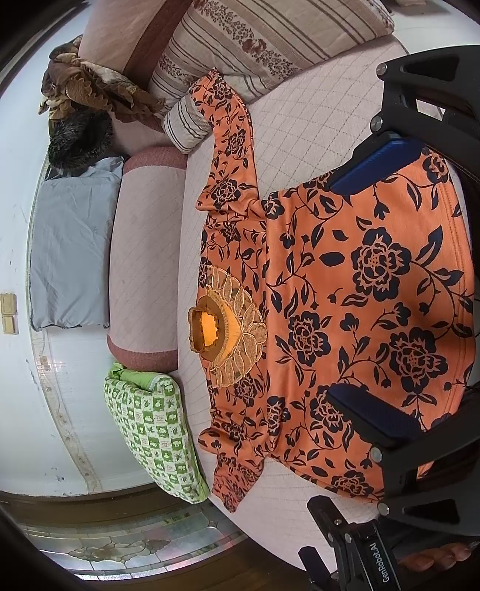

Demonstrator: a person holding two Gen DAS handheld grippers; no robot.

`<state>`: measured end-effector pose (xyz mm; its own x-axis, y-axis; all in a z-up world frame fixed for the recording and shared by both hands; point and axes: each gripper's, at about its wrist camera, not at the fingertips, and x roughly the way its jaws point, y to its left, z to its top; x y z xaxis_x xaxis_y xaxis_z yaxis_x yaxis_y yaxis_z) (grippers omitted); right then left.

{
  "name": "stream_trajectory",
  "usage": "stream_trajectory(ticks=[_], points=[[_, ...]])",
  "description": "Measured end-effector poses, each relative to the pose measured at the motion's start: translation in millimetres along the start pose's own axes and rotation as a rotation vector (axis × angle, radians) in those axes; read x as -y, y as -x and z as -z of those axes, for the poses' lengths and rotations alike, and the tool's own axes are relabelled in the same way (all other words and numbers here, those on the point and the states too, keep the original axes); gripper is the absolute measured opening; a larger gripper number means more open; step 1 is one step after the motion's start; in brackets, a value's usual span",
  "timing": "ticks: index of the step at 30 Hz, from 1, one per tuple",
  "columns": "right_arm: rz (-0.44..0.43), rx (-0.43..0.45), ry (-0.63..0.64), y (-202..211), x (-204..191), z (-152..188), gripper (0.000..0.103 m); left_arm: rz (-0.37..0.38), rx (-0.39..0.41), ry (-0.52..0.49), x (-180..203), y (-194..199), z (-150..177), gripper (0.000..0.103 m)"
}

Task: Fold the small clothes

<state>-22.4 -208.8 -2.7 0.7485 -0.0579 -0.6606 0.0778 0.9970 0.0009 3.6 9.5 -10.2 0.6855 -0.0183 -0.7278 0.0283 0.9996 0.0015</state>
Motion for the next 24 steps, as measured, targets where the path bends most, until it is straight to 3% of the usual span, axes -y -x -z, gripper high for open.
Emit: stream_trajectory(ticks=[24], points=[[-0.005, -0.001, 0.000, 2.2, -0.6, 0.3, 0.103, 0.000, 0.001, -0.002, 0.0, 2.4, 2.4, 0.103]])
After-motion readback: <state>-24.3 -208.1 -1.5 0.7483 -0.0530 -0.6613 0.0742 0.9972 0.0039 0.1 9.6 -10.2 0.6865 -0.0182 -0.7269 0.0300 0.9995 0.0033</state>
